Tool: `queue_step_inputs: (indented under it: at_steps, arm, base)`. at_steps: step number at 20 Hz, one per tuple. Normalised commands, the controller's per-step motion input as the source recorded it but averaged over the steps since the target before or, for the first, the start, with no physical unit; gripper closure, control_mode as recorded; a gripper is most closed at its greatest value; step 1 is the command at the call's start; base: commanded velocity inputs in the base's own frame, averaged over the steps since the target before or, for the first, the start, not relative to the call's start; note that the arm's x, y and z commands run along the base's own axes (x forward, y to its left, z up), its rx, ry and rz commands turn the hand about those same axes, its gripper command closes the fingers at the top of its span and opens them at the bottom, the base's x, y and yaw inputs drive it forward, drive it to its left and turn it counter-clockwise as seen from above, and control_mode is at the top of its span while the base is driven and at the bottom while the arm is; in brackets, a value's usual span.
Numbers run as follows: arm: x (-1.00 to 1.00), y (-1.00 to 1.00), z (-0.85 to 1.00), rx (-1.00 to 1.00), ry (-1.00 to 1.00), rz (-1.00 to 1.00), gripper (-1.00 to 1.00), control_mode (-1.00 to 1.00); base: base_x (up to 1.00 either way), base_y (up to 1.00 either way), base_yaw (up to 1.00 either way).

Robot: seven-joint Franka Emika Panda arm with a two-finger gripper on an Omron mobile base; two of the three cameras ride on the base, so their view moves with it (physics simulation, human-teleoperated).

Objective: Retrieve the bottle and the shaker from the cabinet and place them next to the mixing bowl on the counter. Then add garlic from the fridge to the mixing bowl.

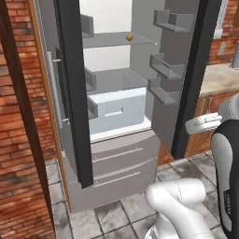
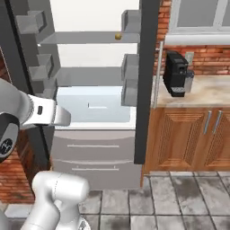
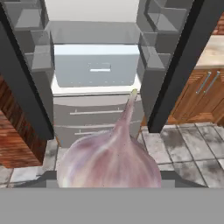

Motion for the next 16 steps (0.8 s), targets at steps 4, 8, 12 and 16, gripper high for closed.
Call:
queue_step_inputs:
  at_steps: [4,8,12,16]
  arm:
    - [0.0,0.0,0.0,0.0,0.0,0.0,1.0,1.0]
    - [0.0,0.0,0.0,0.0,0.0,0.0,1.0,1.0]
    - [0.0,0.0,0.0,0.0,0.0,0.0,1.0,1.0]
    - [0.0,0.0,0.0,0.0,0.0,0.0,1.0,1.0]
  base:
    - [-0.33,-0.17,-0.68]
    - [0.06,-0.39,-0.82]
    - [0.37,-0.45,-0.71]
    - [1.0,-0.48,-0.17]
